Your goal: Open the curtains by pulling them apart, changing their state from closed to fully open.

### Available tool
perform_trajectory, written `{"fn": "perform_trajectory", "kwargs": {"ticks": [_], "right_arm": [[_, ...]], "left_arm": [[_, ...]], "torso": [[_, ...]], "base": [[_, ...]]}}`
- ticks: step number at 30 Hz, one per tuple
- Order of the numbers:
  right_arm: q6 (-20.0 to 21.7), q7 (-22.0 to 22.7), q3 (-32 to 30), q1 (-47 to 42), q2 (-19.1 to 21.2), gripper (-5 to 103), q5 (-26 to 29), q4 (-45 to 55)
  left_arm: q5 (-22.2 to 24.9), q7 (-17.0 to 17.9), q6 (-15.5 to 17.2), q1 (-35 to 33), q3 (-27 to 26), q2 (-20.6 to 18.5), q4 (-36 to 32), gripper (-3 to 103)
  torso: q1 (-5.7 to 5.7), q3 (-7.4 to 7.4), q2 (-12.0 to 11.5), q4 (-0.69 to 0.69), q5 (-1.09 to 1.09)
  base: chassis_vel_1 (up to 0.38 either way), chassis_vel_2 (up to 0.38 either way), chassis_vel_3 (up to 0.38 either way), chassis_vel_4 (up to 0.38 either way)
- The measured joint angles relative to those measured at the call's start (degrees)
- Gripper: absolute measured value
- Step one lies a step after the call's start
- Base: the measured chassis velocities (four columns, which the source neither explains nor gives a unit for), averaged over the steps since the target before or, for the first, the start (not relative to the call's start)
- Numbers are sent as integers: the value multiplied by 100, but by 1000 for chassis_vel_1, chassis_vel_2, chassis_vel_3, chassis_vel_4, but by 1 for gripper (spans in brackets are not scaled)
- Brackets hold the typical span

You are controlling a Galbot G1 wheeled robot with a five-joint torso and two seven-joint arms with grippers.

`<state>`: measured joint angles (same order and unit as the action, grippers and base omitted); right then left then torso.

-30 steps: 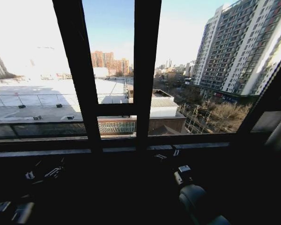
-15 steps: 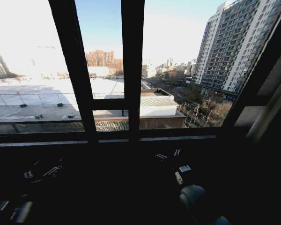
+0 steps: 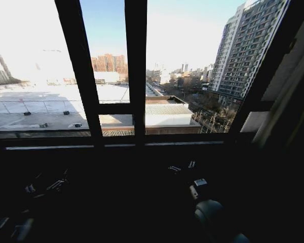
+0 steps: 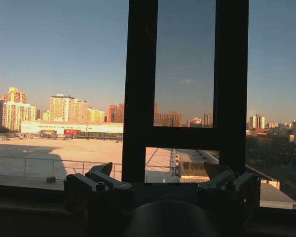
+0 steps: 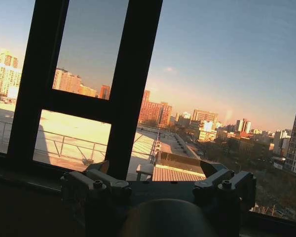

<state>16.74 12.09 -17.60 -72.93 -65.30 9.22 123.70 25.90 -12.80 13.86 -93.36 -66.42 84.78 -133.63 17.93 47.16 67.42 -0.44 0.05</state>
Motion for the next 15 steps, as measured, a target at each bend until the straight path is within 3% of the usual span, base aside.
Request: {"fn": "perform_trajectory", "kwargs": {"ticks": [4,15], "right_arm": [[4,-7,2,11,0,100,-17,-32],[5,-9,4,17,-2,100,-17,-46]], "left_arm": [[-4,1,-18,3,51,10,3,100],[4,8,-20,-10,92,69,0,100]], "torso": [[4,2,-3,0,-8],[6,2,-4,0,-2]], "base": [[7,17,-14,-18],[0,43,10,-38]]}}
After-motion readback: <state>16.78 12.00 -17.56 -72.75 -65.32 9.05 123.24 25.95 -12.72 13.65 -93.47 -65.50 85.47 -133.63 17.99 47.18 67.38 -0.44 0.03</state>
